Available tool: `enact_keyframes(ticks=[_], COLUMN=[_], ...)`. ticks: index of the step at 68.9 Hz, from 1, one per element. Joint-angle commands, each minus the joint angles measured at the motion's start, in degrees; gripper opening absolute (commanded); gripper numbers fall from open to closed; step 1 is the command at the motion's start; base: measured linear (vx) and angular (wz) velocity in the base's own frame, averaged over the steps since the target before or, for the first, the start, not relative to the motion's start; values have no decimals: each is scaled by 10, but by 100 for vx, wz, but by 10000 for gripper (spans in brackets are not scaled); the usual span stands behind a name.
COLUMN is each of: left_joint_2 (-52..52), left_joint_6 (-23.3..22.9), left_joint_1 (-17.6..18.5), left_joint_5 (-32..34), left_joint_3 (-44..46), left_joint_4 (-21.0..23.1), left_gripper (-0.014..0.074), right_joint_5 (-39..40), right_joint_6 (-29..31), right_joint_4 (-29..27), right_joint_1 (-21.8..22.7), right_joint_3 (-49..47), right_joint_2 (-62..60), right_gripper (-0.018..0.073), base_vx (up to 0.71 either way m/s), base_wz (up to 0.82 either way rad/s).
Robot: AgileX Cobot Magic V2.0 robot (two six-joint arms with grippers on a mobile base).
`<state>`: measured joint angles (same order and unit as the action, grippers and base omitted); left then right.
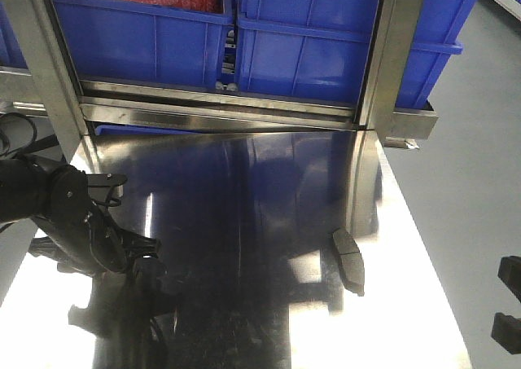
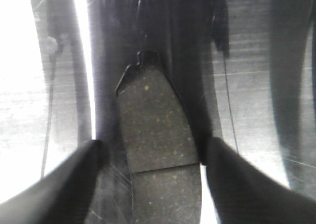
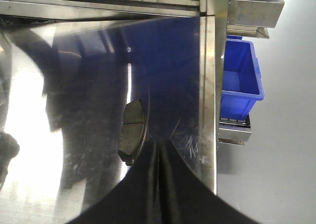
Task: Move and align brake pads A on conveyor
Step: 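Lower the left gripper toward the brake pad nearest it, then close the left gripper on the brake pad and lift it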
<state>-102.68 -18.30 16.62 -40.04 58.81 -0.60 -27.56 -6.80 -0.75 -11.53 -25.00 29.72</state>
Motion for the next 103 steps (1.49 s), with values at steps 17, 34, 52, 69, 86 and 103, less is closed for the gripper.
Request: enact_keyframes(ticks=[17,34,52,69,86,103], left_joint_2=[30,82,130,231,406,553], left_joint_6=[-3,2,25,28,28,28], left_joint_1=[0,0,0,1,1,0], left_joint_5=[2,6,21,88,170,167], left_joint_3=[14,14,11,-77,-210,-268], left_joint_4=[0,-26,-26,-26,-26,-30], left_gripper=[167,135,135,135,135,135], right_joint_5=[39,39,39,39,39,39], right_joint_6=[4,4,4,4,4,4], right_joint_4=[2,2,2,2,2,2], right_joint_1=[2,2,2,2,2,2], right_joint_3=[-15,-15,-15,-15,-15,-15], right_joint_2=[3,3,3,3,3,3], right_gripper=[-10,-10,-10,-10,-10,-10], base_vx=[0,0,0,0,0,0], base_wz=[0,0,0,0,0,0])
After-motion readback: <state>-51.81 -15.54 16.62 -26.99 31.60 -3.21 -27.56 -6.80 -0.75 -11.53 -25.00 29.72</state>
